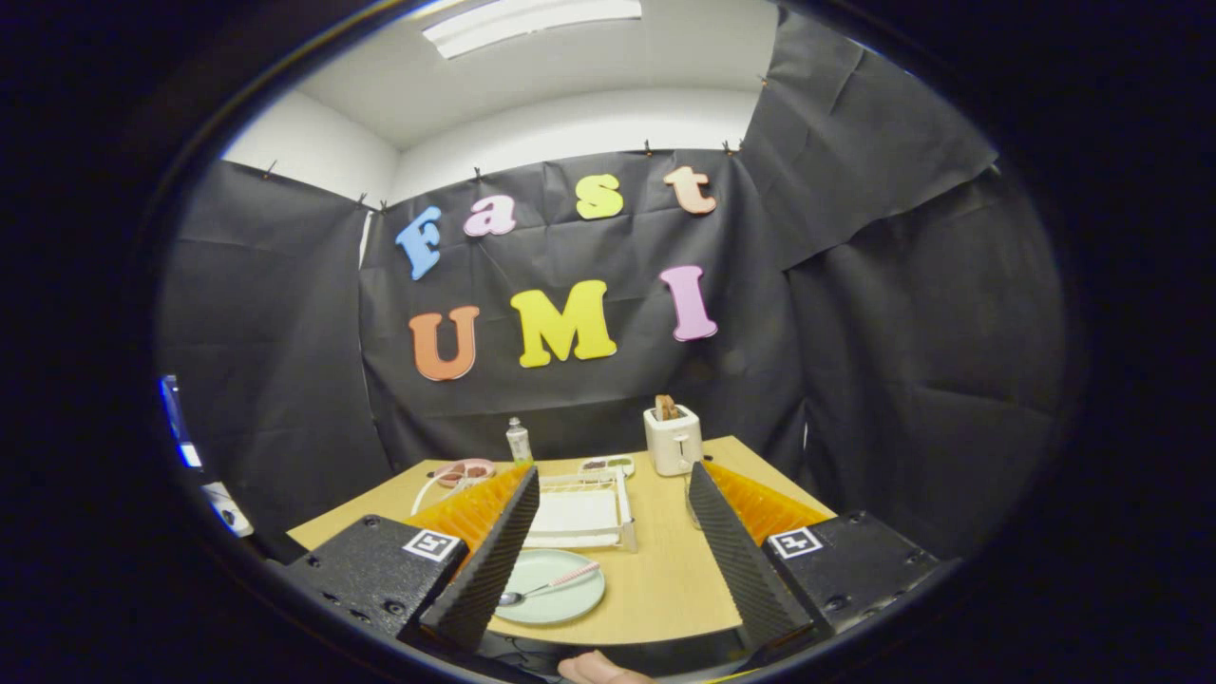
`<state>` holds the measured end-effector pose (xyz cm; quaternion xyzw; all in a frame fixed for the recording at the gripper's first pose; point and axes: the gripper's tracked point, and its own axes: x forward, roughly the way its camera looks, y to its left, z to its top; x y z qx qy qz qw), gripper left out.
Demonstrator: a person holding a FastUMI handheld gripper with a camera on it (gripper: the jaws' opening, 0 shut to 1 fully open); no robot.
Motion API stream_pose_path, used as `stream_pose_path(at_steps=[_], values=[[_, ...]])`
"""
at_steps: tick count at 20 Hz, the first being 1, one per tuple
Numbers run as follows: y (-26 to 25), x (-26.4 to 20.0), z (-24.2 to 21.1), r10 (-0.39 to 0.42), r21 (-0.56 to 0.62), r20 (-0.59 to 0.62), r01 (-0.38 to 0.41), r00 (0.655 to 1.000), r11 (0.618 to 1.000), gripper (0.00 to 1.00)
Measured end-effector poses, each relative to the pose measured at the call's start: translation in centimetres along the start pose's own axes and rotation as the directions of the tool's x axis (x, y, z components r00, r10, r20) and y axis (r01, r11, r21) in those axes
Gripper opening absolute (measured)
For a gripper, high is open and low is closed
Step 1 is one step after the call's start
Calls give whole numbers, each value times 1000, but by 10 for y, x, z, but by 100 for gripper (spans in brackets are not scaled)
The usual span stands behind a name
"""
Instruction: Take the plate from the dish rack, then take the spoon from the basket and place it into the plate.
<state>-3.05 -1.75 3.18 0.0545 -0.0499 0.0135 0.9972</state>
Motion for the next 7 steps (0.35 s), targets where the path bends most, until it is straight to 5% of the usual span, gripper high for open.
stream_pose_path(at_steps=[7], values=[[4, 1, -4, 4, -21, -3, -4, 1000, 1000, 100]])
